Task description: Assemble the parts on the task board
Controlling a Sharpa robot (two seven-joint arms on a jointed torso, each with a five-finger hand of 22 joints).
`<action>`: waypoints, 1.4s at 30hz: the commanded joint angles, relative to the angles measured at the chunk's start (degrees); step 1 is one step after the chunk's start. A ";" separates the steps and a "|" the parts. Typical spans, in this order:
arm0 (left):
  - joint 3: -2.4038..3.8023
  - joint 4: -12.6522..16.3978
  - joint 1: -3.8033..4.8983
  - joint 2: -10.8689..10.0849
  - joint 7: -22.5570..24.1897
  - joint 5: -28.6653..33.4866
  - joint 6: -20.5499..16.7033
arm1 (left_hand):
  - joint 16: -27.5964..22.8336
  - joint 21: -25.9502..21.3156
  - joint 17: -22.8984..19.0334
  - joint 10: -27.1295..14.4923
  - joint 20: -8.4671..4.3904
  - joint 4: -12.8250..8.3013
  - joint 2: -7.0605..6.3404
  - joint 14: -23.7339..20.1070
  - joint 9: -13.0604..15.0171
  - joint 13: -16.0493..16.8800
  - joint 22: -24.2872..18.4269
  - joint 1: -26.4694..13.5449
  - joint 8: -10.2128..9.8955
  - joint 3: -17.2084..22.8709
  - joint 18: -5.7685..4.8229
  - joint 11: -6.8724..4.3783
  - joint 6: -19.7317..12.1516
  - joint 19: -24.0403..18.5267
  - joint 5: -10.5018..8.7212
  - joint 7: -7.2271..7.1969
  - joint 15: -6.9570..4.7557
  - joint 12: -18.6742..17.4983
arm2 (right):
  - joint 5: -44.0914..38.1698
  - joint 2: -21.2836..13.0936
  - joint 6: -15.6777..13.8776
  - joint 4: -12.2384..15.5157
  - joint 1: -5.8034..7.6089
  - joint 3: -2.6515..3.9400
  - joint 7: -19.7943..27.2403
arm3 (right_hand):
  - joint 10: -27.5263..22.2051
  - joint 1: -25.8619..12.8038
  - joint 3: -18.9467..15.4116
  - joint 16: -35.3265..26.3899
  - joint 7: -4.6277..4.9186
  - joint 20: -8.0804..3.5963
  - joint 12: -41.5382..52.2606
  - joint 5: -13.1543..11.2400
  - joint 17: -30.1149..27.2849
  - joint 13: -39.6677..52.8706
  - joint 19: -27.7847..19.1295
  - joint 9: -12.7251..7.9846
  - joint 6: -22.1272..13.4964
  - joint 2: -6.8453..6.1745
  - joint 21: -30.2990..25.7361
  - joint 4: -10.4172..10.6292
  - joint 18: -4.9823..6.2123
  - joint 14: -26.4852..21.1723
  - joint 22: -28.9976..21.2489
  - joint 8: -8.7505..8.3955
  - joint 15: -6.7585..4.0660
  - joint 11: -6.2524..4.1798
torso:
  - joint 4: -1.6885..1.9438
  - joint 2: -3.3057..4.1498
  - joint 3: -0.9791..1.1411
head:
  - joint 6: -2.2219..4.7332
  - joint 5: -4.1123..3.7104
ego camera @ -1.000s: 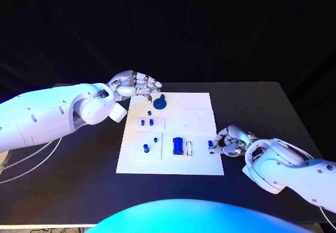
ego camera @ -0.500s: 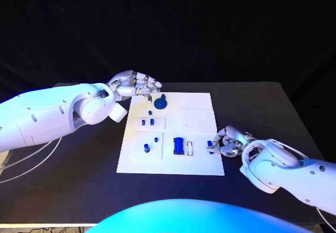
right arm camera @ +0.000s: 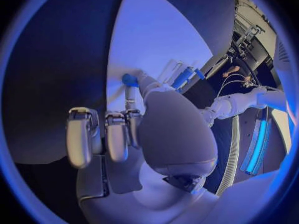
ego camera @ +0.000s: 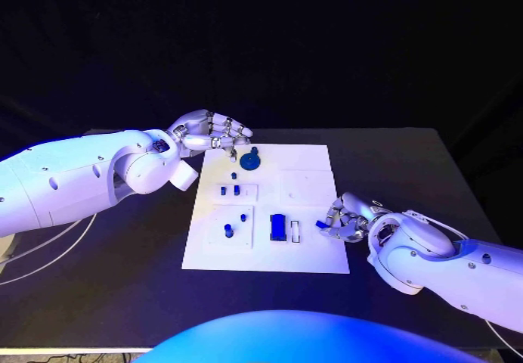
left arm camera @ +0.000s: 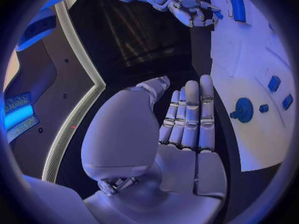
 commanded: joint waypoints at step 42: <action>0.03 0.41 0.00 -0.03 0.74 0.42 1.45 | -0.25 -0.37 -0.02 -0.28 0.22 0.05 0.27 -0.36 -0.05 -0.10 -0.15 0.20 0.40 0.09 0.39 0.04 -0.21 -0.09 0.32 -0.19 -0.06 0.42 | 12.65 3.20 -2.45 3.19 0.51 -0.55 1.73 | 4.39 -9.85 5.76 0.63 -1.55 -1.39 3.09 0.04 13.15 12.92 5.07 -5.76 3.17 -0.46 2.08 2.88 -0.77 5.56 12.89 1.76 -1.53 -1.65 | 0.01 0.08 -0.01 | 0.00 0.35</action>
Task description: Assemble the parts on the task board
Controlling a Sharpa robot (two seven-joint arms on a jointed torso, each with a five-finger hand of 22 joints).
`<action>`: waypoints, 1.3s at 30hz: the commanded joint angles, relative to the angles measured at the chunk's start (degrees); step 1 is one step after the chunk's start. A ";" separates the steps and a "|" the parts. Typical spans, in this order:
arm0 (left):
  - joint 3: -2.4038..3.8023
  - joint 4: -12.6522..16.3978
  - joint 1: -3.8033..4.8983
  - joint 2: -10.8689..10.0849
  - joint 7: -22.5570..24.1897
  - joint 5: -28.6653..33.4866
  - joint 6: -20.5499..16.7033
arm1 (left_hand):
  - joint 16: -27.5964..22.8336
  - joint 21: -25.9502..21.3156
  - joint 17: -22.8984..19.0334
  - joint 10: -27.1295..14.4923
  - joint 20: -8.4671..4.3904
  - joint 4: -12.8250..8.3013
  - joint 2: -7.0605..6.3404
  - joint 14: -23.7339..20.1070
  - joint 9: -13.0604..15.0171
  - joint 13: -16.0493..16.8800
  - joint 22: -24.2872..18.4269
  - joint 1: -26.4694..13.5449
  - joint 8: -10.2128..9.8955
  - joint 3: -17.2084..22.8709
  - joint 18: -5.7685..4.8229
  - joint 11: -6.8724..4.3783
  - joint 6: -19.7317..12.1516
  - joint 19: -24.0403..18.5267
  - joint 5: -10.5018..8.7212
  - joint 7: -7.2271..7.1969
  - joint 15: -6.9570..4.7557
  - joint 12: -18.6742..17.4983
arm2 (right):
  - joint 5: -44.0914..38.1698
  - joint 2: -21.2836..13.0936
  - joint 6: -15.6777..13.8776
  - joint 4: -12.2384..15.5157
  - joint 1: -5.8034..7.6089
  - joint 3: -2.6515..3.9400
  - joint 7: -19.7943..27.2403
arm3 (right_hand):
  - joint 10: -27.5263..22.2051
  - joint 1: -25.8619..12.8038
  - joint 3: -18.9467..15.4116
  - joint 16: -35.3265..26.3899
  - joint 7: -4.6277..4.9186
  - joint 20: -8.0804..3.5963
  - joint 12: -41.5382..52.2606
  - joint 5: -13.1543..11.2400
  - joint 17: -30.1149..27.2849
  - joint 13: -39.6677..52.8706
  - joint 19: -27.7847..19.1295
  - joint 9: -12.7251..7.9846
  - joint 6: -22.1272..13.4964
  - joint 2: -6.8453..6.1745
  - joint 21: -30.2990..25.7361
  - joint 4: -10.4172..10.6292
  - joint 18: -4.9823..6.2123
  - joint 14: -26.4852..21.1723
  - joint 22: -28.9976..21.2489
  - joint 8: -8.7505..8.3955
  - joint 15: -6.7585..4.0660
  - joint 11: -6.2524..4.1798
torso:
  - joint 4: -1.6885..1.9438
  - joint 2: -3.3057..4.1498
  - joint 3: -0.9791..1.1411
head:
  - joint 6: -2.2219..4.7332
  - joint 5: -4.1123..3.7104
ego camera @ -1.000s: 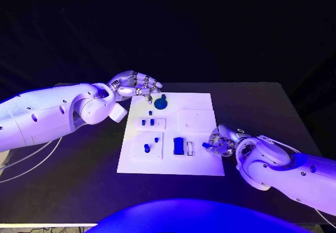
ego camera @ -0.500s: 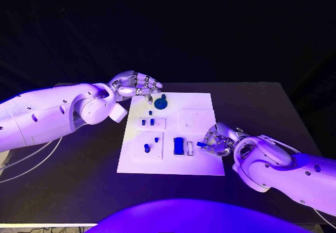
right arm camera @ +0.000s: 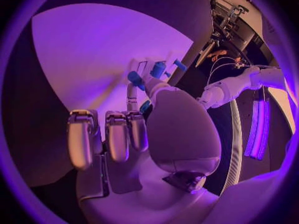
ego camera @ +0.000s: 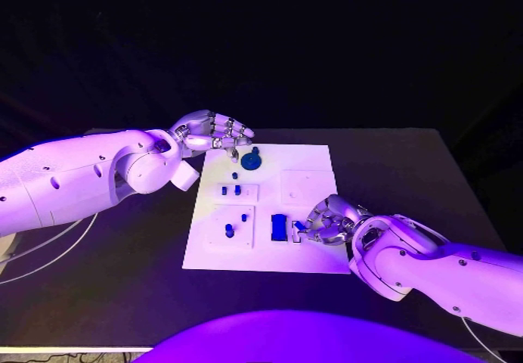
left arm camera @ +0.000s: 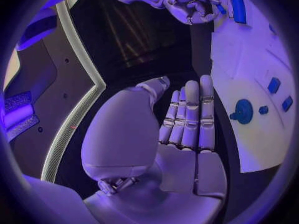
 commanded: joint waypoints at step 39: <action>0.03 0.24 0.01 -0.08 0.40 0.40 1.70 | -0.28 -0.43 -0.02 -0.30 0.20 0.04 0.31 -0.39 -0.08 -0.09 -0.13 0.24 0.32 0.12 0.38 0.06 -0.19 -0.02 0.32 -0.16 -0.06 0.24 | 1.38 3.14 2.85 -3.19 -0.45 0.00 1.01 | 4.03 -10.16 -2.61 0.07 0.11 -0.28 -0.29 -0.10 12.84 12.79 4.98 1.50 -0.59 1.87 -0.42 2.80 -0.66 5.51 12.78 1.96 -0.23 -0.21 | -0.10 0.00 0.03 | 0.00 0.01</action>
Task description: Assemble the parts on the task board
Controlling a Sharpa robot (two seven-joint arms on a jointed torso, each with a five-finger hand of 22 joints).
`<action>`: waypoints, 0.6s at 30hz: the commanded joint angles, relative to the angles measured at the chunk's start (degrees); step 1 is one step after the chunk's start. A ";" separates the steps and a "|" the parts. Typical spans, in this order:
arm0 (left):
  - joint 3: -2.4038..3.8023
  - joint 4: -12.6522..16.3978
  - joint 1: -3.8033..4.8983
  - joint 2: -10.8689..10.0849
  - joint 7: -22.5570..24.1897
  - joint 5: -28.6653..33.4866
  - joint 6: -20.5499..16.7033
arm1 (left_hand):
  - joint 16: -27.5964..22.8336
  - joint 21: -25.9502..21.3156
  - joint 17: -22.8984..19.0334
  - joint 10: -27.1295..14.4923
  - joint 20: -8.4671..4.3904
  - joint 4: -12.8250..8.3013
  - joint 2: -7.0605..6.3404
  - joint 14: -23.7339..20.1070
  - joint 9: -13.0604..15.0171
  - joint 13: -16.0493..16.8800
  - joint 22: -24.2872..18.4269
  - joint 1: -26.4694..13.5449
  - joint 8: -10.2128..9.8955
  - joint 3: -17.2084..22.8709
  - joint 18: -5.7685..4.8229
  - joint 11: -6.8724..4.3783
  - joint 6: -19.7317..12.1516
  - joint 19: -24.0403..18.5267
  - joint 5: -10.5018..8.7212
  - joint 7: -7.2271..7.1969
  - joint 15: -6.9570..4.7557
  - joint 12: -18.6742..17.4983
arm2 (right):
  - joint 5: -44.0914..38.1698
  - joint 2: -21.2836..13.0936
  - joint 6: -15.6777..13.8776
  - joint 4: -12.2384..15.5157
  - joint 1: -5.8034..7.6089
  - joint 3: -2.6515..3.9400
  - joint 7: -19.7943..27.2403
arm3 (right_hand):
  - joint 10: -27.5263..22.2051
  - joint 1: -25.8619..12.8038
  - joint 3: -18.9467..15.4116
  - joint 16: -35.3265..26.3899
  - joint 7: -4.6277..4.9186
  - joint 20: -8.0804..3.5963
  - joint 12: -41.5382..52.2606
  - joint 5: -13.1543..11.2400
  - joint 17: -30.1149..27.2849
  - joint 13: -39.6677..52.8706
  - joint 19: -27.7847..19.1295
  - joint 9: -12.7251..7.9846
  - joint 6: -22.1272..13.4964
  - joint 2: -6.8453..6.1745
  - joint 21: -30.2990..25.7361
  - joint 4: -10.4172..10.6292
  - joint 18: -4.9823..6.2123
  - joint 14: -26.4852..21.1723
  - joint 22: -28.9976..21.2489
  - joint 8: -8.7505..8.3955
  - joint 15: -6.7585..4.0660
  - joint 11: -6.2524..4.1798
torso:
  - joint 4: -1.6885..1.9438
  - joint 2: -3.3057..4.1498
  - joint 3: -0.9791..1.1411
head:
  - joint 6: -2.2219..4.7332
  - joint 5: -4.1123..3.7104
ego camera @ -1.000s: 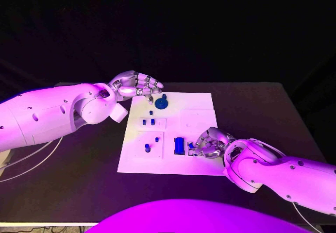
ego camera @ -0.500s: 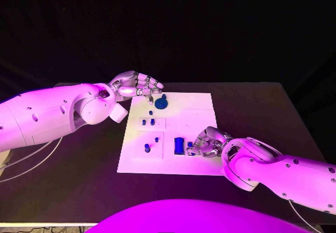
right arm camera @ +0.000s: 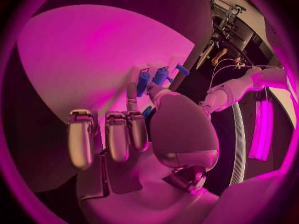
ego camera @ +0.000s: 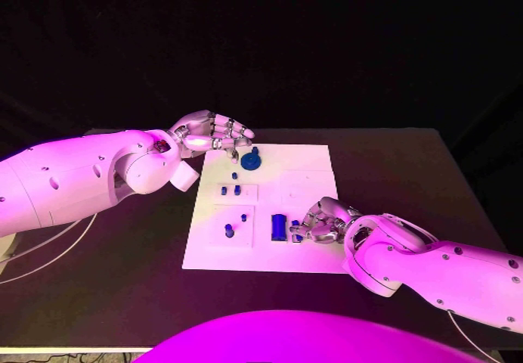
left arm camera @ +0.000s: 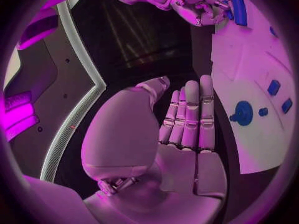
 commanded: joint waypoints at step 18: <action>0.03 -0.03 0.02 0.10 0.39 0.40 0.96 | -0.28 -0.21 -0.03 -0.31 0.20 0.04 0.31 -0.39 -0.08 -0.10 -0.06 0.24 0.21 0.12 0.37 0.06 -0.19 -0.02 0.32 -0.16 -0.06 0.24 | -0.31 -1.44 2.63 0.60 0.01 -0.01 2.04 | 3.96 2.17 -2.46 0.02 -0.25 -0.40 -0.45 -0.04 12.68 12.72 4.94 0.66 -1.11 -1.42 -0.64 -2.19 -0.62 5.47 12.71 0.81 -0.37 -0.35 | -0.05 -0.03 -0.01 | 0.00 0.14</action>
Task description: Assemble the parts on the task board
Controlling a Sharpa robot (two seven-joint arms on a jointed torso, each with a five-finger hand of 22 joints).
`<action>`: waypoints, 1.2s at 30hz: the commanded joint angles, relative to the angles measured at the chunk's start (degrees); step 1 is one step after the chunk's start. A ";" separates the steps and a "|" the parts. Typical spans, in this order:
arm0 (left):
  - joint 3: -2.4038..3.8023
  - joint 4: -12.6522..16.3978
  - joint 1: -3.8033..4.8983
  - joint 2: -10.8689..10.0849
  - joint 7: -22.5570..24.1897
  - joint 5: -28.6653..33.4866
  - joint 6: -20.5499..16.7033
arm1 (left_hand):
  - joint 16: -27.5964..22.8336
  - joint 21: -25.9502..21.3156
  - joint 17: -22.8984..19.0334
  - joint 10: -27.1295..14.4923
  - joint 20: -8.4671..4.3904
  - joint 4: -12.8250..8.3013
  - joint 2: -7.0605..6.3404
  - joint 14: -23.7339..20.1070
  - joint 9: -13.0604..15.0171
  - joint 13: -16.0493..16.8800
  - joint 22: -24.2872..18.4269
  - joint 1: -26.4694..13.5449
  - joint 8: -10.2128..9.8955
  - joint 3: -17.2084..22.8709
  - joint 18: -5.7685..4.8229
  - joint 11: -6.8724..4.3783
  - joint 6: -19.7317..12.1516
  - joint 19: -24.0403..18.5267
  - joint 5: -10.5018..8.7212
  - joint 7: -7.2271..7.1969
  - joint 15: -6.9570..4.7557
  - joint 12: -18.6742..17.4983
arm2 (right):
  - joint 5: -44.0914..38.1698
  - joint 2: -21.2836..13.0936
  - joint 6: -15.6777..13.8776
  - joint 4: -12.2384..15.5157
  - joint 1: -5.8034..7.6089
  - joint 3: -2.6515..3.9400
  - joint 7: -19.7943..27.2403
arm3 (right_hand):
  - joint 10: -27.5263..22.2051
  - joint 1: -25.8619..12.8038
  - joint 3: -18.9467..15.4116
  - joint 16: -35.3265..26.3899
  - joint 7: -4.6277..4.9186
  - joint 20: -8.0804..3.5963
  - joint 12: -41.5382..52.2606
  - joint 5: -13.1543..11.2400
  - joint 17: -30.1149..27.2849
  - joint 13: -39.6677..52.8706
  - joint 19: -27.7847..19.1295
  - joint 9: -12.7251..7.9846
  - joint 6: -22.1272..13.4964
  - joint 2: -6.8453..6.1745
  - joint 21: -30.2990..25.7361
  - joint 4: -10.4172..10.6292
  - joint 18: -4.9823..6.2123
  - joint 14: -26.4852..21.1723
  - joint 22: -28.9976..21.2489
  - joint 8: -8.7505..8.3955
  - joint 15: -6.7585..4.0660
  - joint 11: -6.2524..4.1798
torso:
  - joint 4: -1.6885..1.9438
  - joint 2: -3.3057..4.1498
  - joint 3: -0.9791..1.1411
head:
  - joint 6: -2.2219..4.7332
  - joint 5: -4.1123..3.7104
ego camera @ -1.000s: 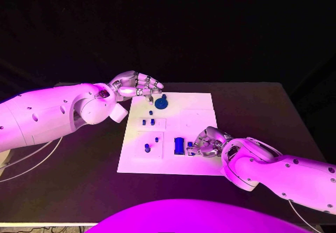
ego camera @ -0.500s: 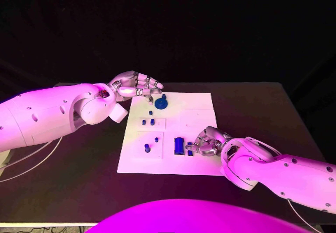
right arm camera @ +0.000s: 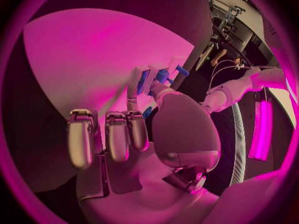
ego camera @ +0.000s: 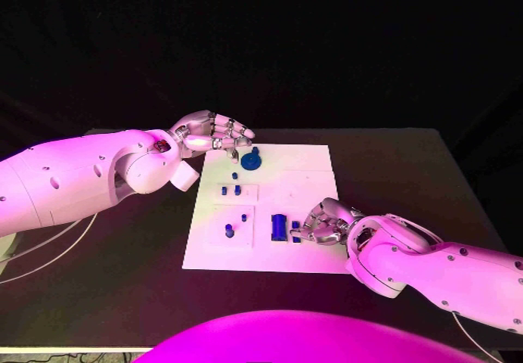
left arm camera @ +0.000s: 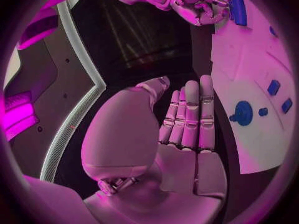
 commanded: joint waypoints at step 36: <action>0.34 -19.04 -9.01 11.67 15.70 20.94 -14.60 | -48.65 -43.23 -14.40 2.30 7.68 6.67 2.74 -15.34 -3.93 -8.54 -30.29 -0.11 -0.87 -11.95 -2.41 2.27 -3.99 -13.79 -0.23 -2.11 5.77 -19.33 | 64.29 4.36 4.96 -38.09 1.32 3.95 54.13 | -29.01 12.65 3.17 -73.57 8.07 11.75 -72.64 -0.09 -45.90 -58.58 -27.23 -8.23 -12.66 -0.51 -81.53 -1.47 8.84 -27.99 -56.04 -11.05 11.29 9.74 | -1.31 -4.65 0.30 | 6.46 0.75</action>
